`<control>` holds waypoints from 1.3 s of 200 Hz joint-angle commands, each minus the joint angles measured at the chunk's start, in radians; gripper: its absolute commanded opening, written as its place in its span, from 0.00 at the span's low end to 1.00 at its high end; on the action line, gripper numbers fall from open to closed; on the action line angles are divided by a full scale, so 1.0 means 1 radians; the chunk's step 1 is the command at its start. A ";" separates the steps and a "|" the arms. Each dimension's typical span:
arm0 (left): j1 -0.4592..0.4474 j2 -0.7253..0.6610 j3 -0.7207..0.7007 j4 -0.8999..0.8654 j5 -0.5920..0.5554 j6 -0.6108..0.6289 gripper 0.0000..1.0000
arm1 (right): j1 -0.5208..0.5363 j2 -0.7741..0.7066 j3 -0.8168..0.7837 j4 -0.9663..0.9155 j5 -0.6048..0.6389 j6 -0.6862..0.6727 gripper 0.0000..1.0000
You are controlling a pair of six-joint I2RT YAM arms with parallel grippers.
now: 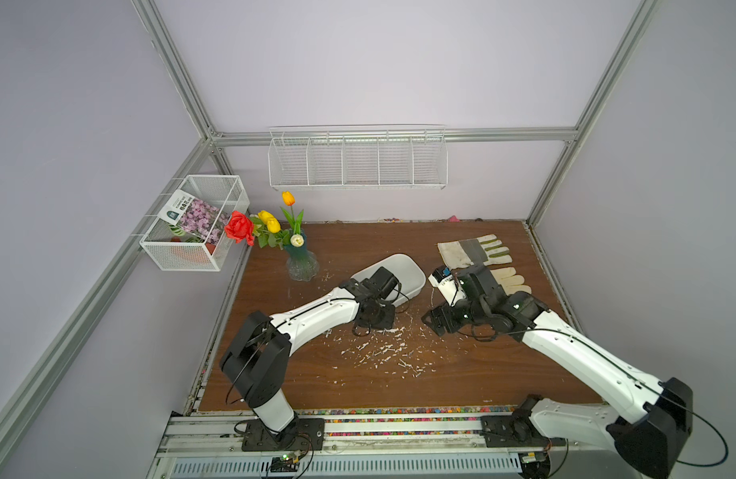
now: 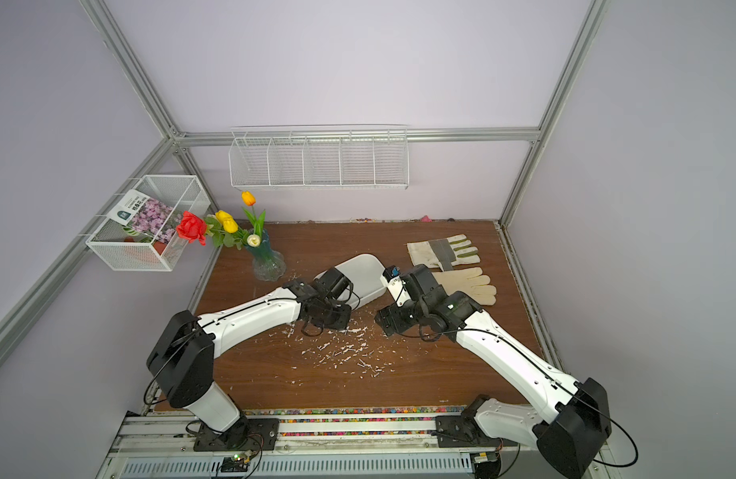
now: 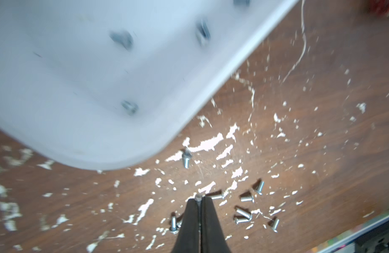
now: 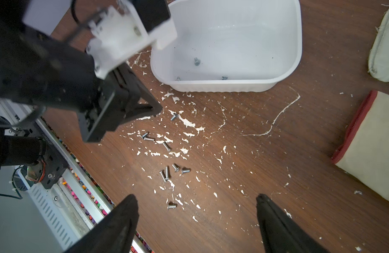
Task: Put the screws on the desktop into the storage box
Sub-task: Place the screw in the storage box.
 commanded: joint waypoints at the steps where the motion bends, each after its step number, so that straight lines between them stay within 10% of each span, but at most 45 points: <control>1: 0.038 -0.005 0.093 -0.022 -0.032 0.054 0.04 | 0.000 -0.018 -0.017 0.001 0.017 0.013 0.87; 25: 0.087 0.051 0.207 -0.054 -0.056 0.106 0.05 | 0.000 -0.017 -0.016 -0.001 0.007 0.013 0.87; 65: 0.146 0.079 0.259 -0.051 -0.043 0.135 0.44 | 0.000 -0.020 -0.021 0.002 0.005 0.014 0.87; 100: 0.158 0.008 0.237 -0.070 -0.039 0.145 0.56 | 0.000 0.018 -0.018 -0.002 -0.012 0.003 0.87; 174: 0.159 -0.299 -0.022 -0.090 0.147 0.231 0.61 | 0.125 0.160 -0.008 -0.052 0.128 0.089 0.79; 221: 0.159 -0.507 -0.158 -0.082 0.205 0.282 0.99 | 0.177 0.290 -0.025 -0.013 0.160 0.145 0.63; 260: 0.157 -0.623 -0.286 0.016 0.276 0.270 1.00 | 0.205 0.377 -0.026 0.032 0.157 0.185 0.52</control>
